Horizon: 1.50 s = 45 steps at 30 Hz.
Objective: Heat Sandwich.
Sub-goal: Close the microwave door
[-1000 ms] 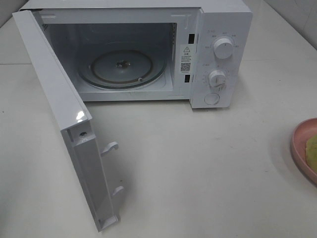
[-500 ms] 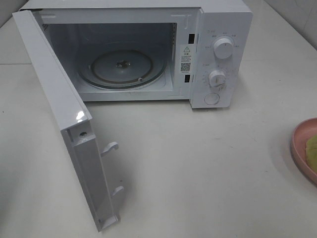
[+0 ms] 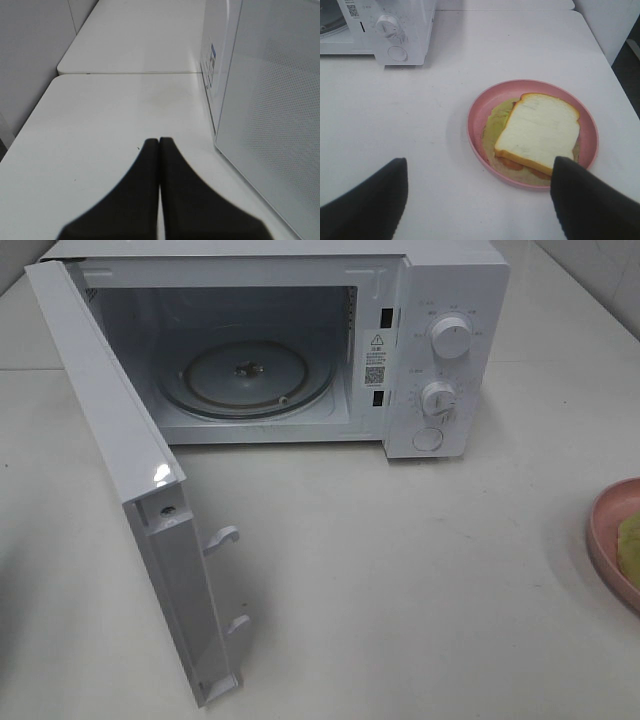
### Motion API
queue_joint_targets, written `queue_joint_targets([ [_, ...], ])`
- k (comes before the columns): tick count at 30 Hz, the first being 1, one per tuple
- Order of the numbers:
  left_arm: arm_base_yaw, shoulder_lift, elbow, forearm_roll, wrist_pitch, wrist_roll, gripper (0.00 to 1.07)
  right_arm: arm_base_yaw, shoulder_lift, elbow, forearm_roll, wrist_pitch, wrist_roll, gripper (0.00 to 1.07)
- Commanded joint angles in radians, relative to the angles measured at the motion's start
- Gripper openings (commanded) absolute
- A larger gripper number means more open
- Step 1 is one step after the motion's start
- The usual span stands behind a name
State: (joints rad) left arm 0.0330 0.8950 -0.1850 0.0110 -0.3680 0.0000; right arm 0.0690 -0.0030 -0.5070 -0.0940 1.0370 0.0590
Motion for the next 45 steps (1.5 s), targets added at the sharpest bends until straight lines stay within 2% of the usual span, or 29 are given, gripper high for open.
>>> queue_joint_targets([
  [1,0.003,0.109,0.002,0.039,-0.147,0.000,0.00,-0.006,-0.029,0.001,0.000,-0.011,-0.011,0.76],
  [2,0.003,0.109,0.002,0.039,-0.147,0.000,0.00,-0.006,-0.029,0.001,0.000,-0.011,-0.011,0.76],
  [3,0.001,0.167,0.002,0.075,-0.196,-0.013,0.00,-0.006,-0.029,0.001,0.000,-0.011,-0.011,0.76],
  [6,-0.010,0.246,-0.001,0.104,-0.254,-0.071,0.00,-0.006,-0.029,0.001,0.000,-0.011,-0.011,0.76],
  [8,-0.027,0.287,-0.009,0.125,-0.288,-0.089,0.00,-0.006,-0.029,0.001,0.000,-0.011,-0.011,0.76],
  [12,-0.075,0.384,-0.029,0.206,-0.361,-0.088,0.00,-0.006,-0.029,0.001,0.000,-0.011,-0.011,0.76],
  [15,-0.100,0.426,-0.040,0.222,-0.392,-0.088,0.00,-0.006,-0.029,0.001,0.000,-0.011,-0.011,0.76],
  [26,-0.224,0.609,-0.142,0.224,-0.451,-0.087,0.00,-0.006,-0.029,0.001,0.000,-0.011,-0.013,0.76],
  [45,-0.395,0.767,-0.331,0.193,-0.441,-0.080,0.00,-0.006,-0.029,0.001,0.000,-0.011,-0.011,0.76],
])
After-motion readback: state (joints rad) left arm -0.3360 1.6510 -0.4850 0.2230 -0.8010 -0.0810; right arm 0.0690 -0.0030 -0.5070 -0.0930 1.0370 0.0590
